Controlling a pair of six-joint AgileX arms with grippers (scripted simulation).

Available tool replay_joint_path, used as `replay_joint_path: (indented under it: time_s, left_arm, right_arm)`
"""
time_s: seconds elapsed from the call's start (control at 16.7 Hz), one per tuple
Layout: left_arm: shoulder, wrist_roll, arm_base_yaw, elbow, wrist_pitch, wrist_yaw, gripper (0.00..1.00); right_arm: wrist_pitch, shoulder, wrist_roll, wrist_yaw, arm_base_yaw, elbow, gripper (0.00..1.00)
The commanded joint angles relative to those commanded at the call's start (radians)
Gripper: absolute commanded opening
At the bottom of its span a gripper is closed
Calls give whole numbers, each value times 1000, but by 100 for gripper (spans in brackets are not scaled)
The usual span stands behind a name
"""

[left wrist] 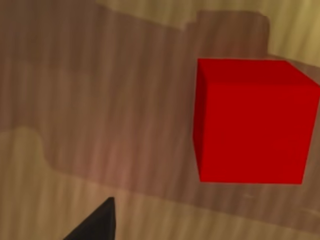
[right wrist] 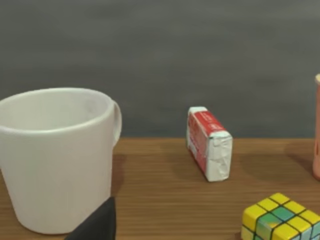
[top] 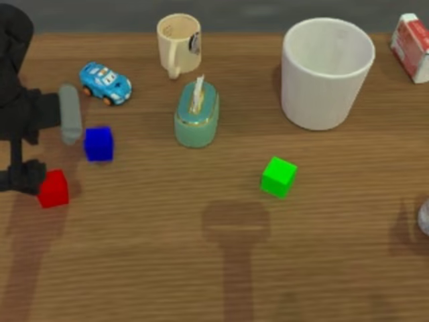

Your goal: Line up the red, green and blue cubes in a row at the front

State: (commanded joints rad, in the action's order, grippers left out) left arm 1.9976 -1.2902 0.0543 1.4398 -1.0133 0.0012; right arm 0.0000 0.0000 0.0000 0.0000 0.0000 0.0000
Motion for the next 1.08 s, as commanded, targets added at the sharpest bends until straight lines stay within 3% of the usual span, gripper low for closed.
replay_joint_path:
  time_s: [0.42,0.78,1.08]
  left_arm:
    - [124,-3,2,-130,260,1,100]
    - [145,-3,2,-150,295,1,100]
    - [145,-3,2,-150,295,1,62]
  right_arm:
    - [0,0,0,0,0,0,100]
    - [0,0,0,0,0,0,100]
    - [0,0,0,0,0,0,100]
